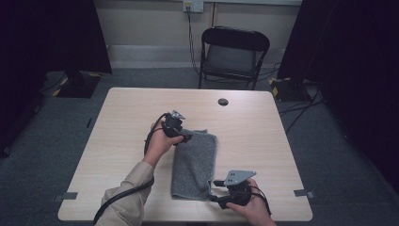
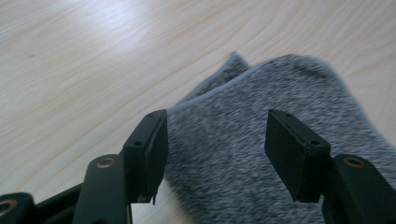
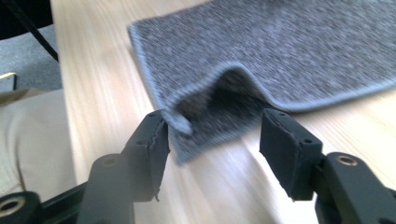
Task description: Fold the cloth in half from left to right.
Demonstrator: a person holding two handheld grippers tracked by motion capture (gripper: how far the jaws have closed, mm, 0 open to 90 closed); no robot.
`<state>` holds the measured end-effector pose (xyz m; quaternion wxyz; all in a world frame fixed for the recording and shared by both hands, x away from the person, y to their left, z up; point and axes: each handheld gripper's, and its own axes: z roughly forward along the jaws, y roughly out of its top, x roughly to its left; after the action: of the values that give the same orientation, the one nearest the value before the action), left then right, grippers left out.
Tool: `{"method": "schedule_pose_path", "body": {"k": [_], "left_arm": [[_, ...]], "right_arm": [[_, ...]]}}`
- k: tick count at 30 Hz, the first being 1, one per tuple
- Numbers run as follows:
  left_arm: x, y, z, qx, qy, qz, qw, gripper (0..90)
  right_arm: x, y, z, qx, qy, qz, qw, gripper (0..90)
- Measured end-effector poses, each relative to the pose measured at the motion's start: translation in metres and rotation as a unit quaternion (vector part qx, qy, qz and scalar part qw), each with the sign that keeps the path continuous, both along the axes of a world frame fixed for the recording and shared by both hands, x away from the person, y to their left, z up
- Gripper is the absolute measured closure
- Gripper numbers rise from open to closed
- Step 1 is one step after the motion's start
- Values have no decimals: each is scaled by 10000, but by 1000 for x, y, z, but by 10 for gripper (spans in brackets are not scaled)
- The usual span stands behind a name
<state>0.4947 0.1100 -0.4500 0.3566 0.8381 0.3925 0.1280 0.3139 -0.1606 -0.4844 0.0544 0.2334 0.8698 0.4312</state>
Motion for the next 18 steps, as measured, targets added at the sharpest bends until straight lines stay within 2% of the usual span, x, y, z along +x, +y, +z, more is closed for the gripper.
{"method": "schedule_pose_path", "body": {"k": [3, 6, 9, 14, 16, 18], "left_arm": [[3, 6, -5, -73, 32, 137, 9999, 407], [7, 9, -12, -69, 41, 133, 9999, 451], [12, 11, -17, -114, 30, 212, 9997, 451], [18, 8, -25, -161, 76, 258, 9995, 442], [20, 7, -28, -164, 146, 295, 9993, 477], [20, 7, -31, -276, 254, 329, 9988, 547]], "right_arm": [[5, -8, -2, 17, 30, -109, 9999, 408], [12, -16, -2, 63, 23, -259, 9996, 408], [18, -20, -3, 51, 18, -337, 9994, 408], [21, -24, -7, 34, 72, -303, 9995, 406], [20, -24, -7, 22, 55, -277, 9996, 395], [17, -24, -5, 51, 57, -223, 9997, 387]]}}
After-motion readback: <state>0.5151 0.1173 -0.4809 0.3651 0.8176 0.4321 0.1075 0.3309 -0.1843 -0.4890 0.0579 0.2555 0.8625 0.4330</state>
